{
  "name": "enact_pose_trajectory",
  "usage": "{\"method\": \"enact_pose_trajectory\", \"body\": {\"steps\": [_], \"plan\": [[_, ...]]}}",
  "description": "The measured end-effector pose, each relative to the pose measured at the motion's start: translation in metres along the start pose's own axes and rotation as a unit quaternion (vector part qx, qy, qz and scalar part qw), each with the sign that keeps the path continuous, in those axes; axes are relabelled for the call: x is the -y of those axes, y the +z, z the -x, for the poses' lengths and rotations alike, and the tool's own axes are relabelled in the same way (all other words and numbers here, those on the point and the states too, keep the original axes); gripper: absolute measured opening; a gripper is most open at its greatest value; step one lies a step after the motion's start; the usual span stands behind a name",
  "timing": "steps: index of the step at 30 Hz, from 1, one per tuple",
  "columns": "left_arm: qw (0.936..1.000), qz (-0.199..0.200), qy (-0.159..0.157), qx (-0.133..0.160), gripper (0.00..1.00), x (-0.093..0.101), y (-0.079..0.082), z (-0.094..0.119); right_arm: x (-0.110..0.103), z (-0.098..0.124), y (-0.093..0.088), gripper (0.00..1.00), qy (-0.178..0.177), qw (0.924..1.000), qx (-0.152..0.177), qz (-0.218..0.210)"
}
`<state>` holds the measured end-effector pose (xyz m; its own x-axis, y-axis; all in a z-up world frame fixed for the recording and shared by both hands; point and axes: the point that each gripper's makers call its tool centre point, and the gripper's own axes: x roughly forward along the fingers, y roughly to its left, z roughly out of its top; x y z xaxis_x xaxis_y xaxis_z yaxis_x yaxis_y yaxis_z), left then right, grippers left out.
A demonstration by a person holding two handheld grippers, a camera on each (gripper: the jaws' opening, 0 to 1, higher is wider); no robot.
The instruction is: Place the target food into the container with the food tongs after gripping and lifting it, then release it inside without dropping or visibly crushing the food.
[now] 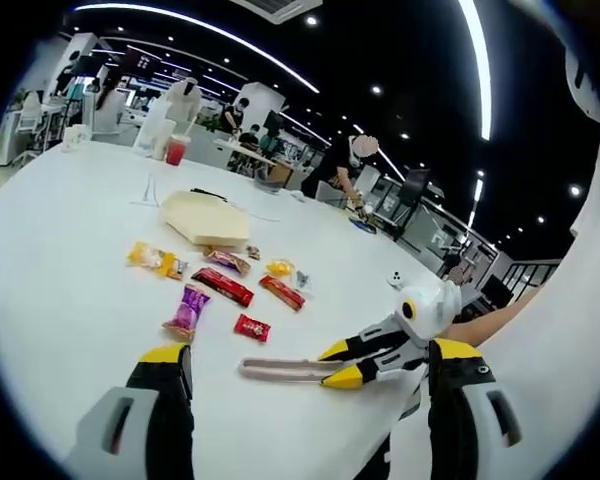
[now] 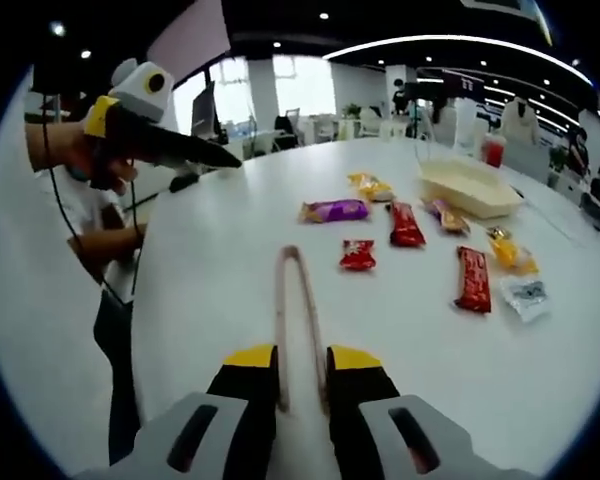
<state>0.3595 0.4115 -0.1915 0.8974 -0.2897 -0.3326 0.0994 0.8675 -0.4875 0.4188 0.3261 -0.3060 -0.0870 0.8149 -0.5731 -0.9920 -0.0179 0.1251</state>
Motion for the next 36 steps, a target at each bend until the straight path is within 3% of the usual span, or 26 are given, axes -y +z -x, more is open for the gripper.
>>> {"method": "enact_pose_trajectory", "body": {"steps": [13,24,28,36], "plan": [[0.9999,0.006,-0.001,0.011,0.98,0.002,0.003,0.003,0.009,0.006,0.008,0.16,-0.010,0.9966,0.007,-0.081],[0.9998,0.009,-0.002,0.019,0.98,0.006,0.004,0.007,0.009,0.012,0.007,0.16,-0.013,0.9963,0.012,-0.084],[0.9998,0.012,-0.003,0.014,0.97,0.007,-0.001,0.009,0.012,0.017,0.008,0.16,-0.018,0.9931,0.023,-0.114],[0.9997,0.020,-0.006,0.014,0.97,0.010,-0.004,0.008,0.009,0.022,0.007,0.16,-0.012,0.9917,0.024,-0.125]]}}
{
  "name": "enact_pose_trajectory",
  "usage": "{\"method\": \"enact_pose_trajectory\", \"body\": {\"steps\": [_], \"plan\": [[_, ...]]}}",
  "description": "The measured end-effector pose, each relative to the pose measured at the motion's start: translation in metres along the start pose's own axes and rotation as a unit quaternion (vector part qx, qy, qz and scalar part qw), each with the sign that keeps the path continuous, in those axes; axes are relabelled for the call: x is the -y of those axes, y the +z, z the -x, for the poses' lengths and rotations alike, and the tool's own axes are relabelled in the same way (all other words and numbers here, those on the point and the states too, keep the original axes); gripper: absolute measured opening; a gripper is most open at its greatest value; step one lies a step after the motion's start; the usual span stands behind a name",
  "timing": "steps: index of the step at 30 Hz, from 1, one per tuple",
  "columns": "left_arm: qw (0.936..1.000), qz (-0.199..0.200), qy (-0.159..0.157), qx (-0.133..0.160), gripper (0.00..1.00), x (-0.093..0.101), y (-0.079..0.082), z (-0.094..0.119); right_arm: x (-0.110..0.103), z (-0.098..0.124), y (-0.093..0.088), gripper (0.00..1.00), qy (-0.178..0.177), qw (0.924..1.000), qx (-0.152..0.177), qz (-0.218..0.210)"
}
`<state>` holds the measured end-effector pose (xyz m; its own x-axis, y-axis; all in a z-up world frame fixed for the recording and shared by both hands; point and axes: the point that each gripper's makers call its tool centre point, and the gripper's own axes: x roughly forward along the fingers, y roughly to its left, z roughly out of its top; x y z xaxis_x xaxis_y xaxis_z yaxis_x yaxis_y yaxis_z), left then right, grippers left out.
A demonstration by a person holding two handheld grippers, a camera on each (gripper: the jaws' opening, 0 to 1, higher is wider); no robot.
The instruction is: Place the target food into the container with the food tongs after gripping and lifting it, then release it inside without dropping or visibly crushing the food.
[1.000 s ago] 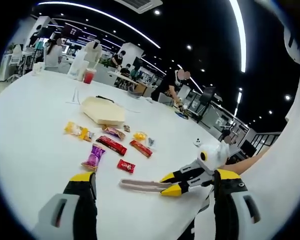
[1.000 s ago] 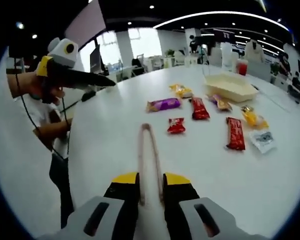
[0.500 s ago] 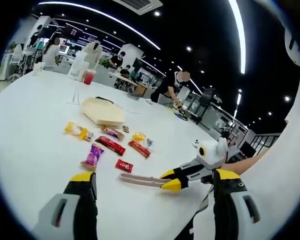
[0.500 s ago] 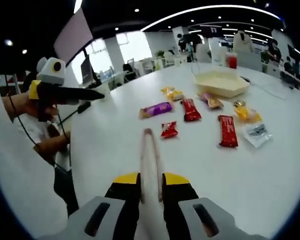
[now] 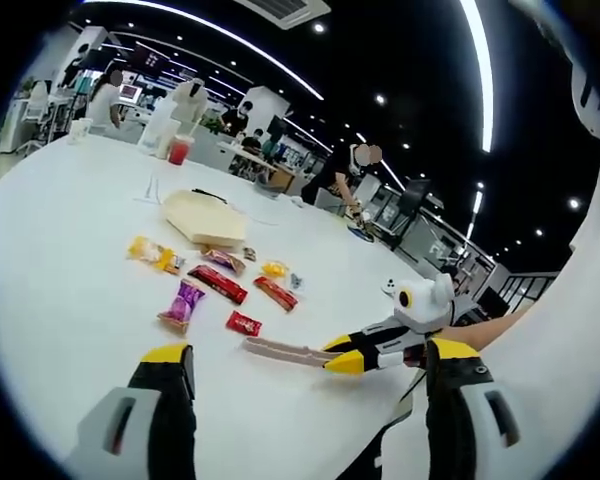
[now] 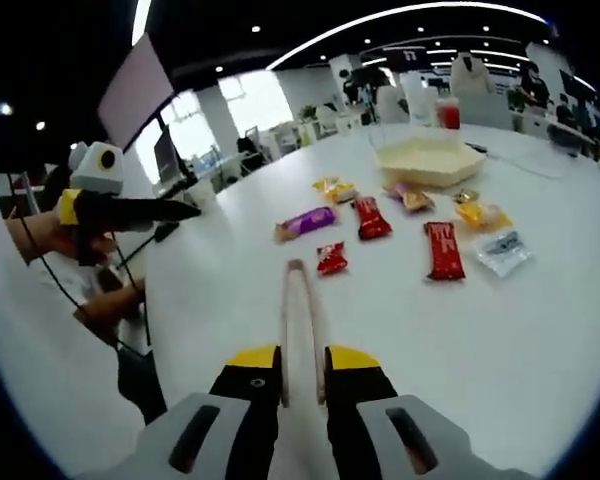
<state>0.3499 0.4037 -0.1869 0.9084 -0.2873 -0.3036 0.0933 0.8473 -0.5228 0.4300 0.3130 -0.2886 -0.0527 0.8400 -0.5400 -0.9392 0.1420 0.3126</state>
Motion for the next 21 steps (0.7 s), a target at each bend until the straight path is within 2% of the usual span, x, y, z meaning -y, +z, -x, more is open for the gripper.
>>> {"method": "enact_pose_trajectory", "body": {"steps": [21], "plan": [[0.9999,0.002,-0.009,0.007,0.97,0.006,0.006,-0.006,-0.011,0.013,0.024,0.16,0.037,0.9985,0.031,-0.026]]}}
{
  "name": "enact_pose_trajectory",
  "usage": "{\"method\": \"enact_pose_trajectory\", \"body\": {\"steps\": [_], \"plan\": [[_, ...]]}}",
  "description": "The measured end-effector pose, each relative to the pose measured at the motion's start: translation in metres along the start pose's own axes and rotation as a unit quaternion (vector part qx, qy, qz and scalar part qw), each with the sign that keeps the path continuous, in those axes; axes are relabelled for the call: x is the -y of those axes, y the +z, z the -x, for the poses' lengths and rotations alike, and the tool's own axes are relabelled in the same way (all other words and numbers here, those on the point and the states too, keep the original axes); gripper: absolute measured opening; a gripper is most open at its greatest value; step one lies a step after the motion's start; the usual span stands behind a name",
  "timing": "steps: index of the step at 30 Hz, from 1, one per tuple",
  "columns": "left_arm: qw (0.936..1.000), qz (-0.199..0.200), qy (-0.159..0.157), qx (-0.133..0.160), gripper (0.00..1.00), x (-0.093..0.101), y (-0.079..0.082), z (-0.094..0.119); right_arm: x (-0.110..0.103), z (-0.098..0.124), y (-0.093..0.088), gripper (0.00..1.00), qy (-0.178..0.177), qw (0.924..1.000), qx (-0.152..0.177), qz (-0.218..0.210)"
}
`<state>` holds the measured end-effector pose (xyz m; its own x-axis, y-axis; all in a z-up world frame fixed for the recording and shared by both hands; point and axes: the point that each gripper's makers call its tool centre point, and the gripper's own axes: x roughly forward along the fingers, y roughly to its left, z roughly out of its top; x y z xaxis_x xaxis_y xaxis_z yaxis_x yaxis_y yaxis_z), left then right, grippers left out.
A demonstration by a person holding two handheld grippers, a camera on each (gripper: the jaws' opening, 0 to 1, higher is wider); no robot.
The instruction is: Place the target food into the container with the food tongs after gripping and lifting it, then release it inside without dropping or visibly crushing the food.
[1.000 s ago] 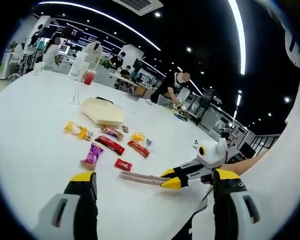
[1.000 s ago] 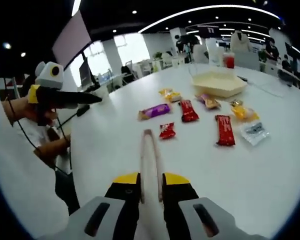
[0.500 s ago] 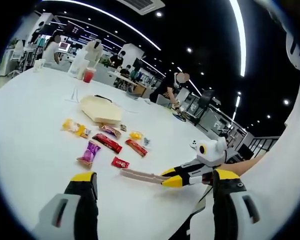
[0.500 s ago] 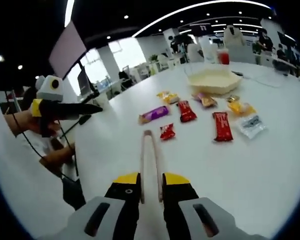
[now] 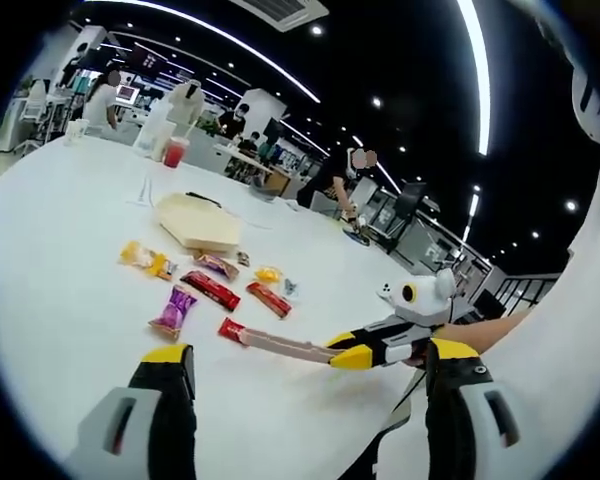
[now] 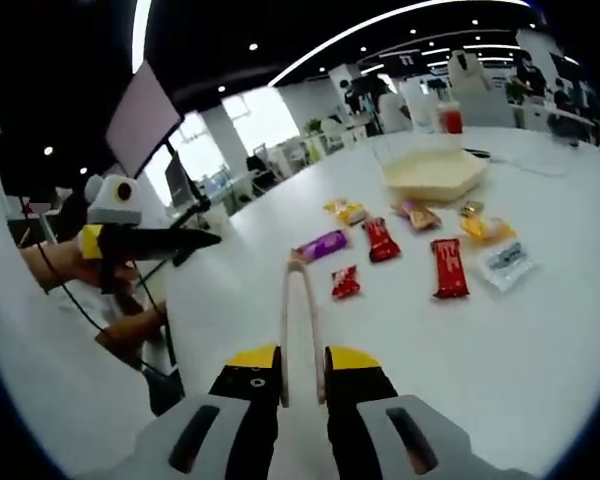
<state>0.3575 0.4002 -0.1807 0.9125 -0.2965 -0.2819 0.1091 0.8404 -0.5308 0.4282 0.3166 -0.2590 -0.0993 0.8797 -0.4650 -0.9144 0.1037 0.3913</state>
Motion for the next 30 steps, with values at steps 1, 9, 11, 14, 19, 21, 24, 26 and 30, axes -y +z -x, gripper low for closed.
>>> {"method": "enact_pose_trajectory", "body": {"steps": [1,9,11,14,19,21,24,26,30], "plan": [[1.0000,0.000,0.000,0.001,0.97,0.000,0.000,0.000,-0.001,0.001,0.001,0.16,0.002,1.0000,0.000,0.001],[0.9999,0.011,-0.005,0.011,0.96,0.002,0.003,-0.004,-0.012,0.008,0.006,0.16,0.026,0.9996,0.009,0.002],[0.9999,0.011,-0.007,0.011,0.96,0.002,0.004,-0.005,-0.014,0.010,0.007,0.16,0.030,0.9995,0.010,0.001],[0.9998,0.011,-0.011,0.011,0.96,0.002,0.005,-0.006,-0.017,0.013,0.010,0.16,0.036,0.9993,0.014,0.001],[0.9998,0.012,-0.015,0.008,0.96,0.002,0.007,-0.009,-0.022,0.017,0.020,0.16,0.047,0.9982,0.032,-0.020],[0.9997,0.015,-0.019,0.010,0.96,0.003,0.009,-0.010,-0.024,0.018,0.024,0.16,0.049,0.9980,0.035,-0.018],[0.9976,0.041,-0.043,0.037,0.96,0.011,0.026,-0.012,-0.029,0.018,0.034,0.16,0.057,0.9974,0.042,-0.013],[0.9971,0.043,-0.047,0.043,0.95,0.011,0.034,-0.012,-0.030,0.017,0.039,0.16,0.060,0.9973,0.041,-0.007],[0.9976,0.031,-0.048,0.041,0.95,0.006,0.040,-0.013,-0.027,0.016,0.044,0.16,0.060,0.9975,0.038,0.000]]}}
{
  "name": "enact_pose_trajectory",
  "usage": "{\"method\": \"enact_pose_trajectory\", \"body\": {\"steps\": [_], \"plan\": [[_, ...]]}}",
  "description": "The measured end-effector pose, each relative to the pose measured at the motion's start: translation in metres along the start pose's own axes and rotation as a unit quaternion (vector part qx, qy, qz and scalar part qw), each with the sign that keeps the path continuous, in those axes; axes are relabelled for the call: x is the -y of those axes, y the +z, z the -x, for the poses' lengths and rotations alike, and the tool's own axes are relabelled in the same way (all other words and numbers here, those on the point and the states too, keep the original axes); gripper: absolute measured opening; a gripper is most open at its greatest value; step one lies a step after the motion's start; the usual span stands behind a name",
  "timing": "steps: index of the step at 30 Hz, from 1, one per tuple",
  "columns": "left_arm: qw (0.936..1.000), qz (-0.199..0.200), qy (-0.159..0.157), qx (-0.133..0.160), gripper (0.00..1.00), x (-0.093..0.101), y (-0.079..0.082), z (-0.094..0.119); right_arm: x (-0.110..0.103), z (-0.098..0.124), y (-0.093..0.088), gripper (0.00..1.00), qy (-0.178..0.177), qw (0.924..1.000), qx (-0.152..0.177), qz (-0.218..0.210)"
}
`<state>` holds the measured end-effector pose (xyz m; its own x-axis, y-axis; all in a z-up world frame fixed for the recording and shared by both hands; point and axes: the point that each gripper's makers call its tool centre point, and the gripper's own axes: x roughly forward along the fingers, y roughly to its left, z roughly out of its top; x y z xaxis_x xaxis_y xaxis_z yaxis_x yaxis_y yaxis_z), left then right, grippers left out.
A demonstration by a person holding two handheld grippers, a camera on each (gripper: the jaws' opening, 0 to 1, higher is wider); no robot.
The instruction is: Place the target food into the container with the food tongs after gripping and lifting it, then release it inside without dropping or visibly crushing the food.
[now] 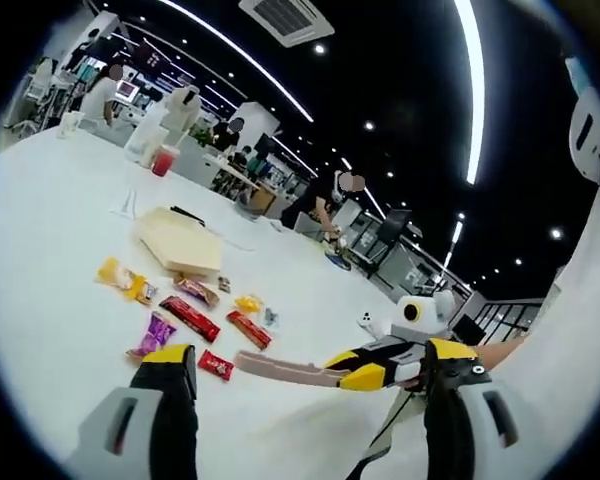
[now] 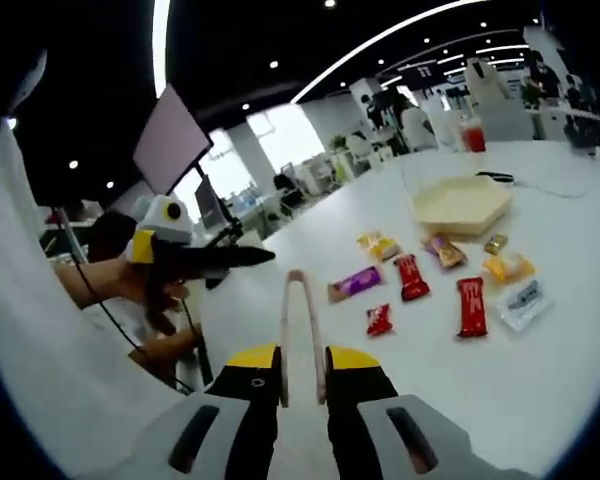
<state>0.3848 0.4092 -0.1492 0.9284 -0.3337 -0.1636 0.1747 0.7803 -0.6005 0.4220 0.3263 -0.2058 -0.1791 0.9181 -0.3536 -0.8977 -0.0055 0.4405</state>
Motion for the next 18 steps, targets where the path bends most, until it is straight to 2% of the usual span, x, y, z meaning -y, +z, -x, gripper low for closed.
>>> {"method": "enact_pose_trajectory", "body": {"steps": [3,10,18], "plan": [[1.0000,0.000,-0.004,0.002,0.95,-0.001,0.004,0.001,0.002,0.000,0.005,0.16,0.001,1.0000,0.002,0.000],[0.9998,-0.001,-0.017,0.005,0.95,0.002,0.015,0.002,0.000,-0.001,0.022,0.16,0.005,0.9994,0.030,-0.020],[0.9996,-0.006,-0.029,0.000,0.94,0.004,0.021,0.003,-0.006,-0.003,0.022,0.16,0.005,0.9997,0.021,-0.010]]}}
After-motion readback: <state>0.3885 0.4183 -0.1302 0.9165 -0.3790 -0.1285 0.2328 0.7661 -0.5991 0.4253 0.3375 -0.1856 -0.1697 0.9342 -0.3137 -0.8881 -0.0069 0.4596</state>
